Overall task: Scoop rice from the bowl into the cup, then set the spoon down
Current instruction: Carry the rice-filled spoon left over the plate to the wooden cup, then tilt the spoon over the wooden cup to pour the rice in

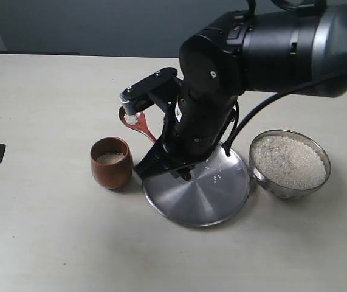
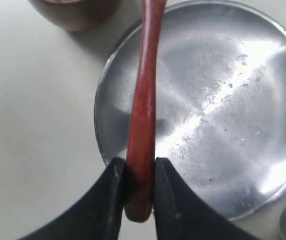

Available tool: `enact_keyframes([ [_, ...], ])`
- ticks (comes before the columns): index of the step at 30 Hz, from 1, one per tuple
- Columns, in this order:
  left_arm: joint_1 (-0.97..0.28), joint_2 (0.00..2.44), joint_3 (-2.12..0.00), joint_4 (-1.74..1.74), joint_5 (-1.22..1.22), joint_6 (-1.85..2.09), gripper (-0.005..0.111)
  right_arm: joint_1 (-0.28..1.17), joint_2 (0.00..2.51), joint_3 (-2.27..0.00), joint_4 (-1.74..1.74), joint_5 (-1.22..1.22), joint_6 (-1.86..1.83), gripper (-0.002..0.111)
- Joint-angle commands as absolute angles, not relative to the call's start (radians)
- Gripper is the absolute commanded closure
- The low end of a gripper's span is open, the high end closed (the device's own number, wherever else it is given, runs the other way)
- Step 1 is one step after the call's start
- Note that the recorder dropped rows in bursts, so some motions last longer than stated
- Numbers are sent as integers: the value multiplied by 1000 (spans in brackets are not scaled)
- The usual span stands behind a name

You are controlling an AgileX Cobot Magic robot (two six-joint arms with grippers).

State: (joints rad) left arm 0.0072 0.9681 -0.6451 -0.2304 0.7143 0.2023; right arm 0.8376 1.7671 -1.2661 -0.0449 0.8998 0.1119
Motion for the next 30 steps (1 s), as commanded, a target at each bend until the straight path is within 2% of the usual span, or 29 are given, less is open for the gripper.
enact_keyframes([
  [1, 8, 970, -644, -230, 702, 202, 106, 840, 1798, -1305, -83, 938, 116, 109],
  [17, 8, 970, -644, -230, 702, 202, 106, 1000, 1842, -1323, -439, 985, 138, 109],
  [30, 8, 970, -644, -230, 702, 202, 106, 1047, 1842, -1323, -573, 1022, 154, 109],
])
